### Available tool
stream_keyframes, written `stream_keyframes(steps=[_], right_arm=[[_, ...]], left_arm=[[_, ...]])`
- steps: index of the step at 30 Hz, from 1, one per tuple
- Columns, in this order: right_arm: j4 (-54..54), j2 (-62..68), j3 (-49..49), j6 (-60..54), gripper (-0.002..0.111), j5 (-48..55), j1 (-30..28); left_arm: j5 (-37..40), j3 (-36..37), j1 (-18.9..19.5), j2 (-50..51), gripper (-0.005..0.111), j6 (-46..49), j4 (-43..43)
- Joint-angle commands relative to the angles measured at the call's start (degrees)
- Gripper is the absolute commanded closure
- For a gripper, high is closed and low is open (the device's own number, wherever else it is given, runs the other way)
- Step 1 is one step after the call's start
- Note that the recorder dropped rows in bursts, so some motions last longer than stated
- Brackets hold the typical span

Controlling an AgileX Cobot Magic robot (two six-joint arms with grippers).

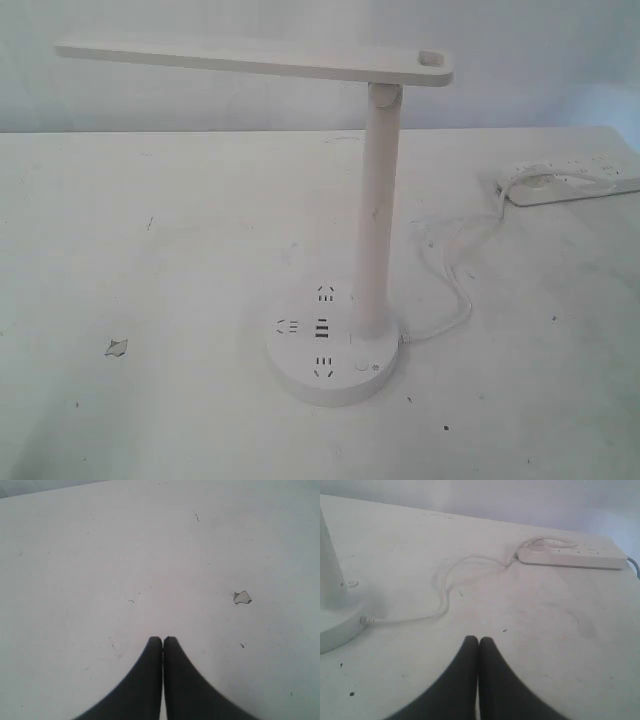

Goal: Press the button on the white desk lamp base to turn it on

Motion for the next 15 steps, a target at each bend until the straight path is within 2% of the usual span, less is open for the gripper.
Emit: stream_keyframes(steps=[1,9,15], right_arm=[[0.2,-0.2,0.1,0.4,0.108,-0.4,0.0],[-0.1,-0.2,0.1,-0.4,0.108,-0.9,0.0],[-0.5,-0.2,0.1,-1.7,0.108,-9.7,0.0]], left_arm=[[0.0,0.1,-0.2,-0.1,0.107,0.0,-0.1],[0.0,0.1,-0.2,-0.1,0.107,0.0,-0.1],[0.0,0.1,-0.2,-0.1,0.107,0.0,-0.1]])
